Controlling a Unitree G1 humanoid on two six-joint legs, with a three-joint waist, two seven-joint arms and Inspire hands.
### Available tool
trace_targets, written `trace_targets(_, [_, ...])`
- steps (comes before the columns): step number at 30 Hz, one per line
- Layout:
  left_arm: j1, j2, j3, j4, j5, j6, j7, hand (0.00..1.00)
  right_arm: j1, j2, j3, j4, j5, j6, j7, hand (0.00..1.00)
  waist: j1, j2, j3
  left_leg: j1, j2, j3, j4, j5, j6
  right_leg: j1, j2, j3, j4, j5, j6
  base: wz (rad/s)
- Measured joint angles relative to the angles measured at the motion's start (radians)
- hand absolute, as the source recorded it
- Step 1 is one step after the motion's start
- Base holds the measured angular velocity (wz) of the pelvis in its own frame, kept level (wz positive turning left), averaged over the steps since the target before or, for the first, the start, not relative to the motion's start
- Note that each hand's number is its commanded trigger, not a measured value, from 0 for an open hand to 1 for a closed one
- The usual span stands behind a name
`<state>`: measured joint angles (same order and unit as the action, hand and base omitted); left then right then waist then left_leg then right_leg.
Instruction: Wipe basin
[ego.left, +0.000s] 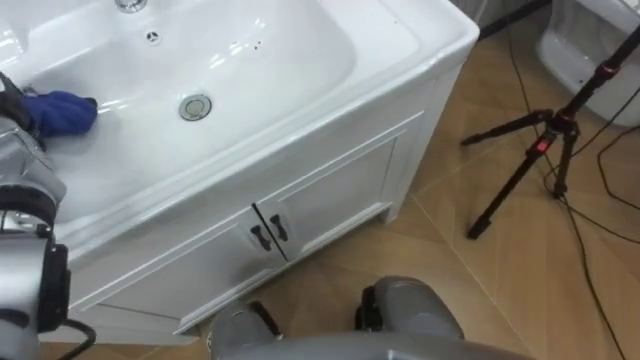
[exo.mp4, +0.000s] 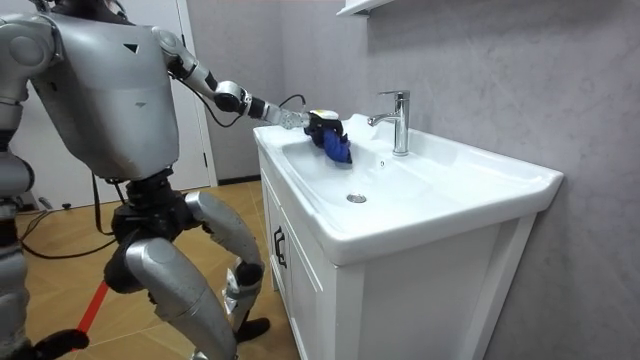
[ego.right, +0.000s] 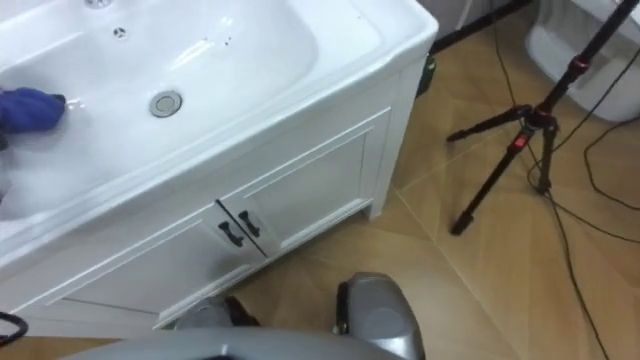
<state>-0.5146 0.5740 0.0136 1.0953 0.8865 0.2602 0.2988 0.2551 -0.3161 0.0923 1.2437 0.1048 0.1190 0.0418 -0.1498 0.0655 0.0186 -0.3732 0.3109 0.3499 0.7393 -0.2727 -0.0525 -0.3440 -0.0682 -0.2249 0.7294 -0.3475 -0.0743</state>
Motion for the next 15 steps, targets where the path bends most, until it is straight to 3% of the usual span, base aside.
trace_targets(2, [0.007, 0.0, 0.0, -0.038, -0.02, 0.001, 0.005, 1.0, 0.001, 0.001, 0.001, 0.0, -0.002, -0.002, -0.009, 0.0, 0.013, 0.006, -0.0015, 0.012, -0.017, -0.002, -0.015, 0.0, 0.0, 0.011, -0.014, -0.007, -0.004, 0.005, 0.005, 0.15])
trace_targets(4, [0.019, -0.008, 0.0, -0.091, -0.031, 0.001, 0.014, 1.0, 0.001, 0.001, 0.0, 0.001, -0.009, -0.005, -0.032, 0.0, 0.018, 0.009, -0.003, 0.042, -0.049, -0.012, -0.051, 0.005, 0.006, 0.05, -0.037, -0.025, -0.025, 0.002, 0.011, 0.33])
trace_targets(7, [0.03, -0.014, 0.001, -0.127, -0.031, -0.002, 0.027, 1.0, -0.005, 0.001, -0.002, -0.007, -0.042, -0.011, -0.058, 0.0, 0.045, 0.014, -0.004, 0.102, -0.077, -0.009, -0.116, 0.017, 0.008, 0.104, -0.04, -0.025, -0.087, 0.013, 0.03, 0.16])
trace_targets(9, [0.037, -0.016, 0.001, -0.144, -0.033, -0.009, 0.041, 1.0, -0.009, 0.001, -0.001, -0.007, -0.052, -0.018, -0.063, 0.0, 0.053, 0.017, -0.0062, 0.128, -0.088, -0.01, -0.143, 0.02, 0.011, 0.137, -0.04, -0.03, -0.12, 0.018, 0.039, 0.08])
trace_targets(11, [0.055, -0.02, 0.004, -0.202, -0.055, -0.01, 0.049, 1.0, -0.013, 0.001, 0.0, -0.014, -0.072, -0.023, -0.071, 0.0, 0.07, 0.021, -0.0133, 0.144, -0.101, -0.01, -0.168, 0.022, 0.013, 0.158, -0.044, -0.037, -0.149, 0.023, 0.048, 0.1])
trace_targets(15, [0.064, -0.025, 0.004, -0.272, -0.088, -0.017, 0.086, 1.0, -0.036, 0.005, 0.003, -0.014, -0.074, -0.028, -0.087, 0.0, 0.076, 0.024, -0.014, 0.153, -0.12, -0.028, -0.192, 0.023, 0.015, 0.191, -0.055, -0.074, -0.182, 0.022, 0.058, 0.22])
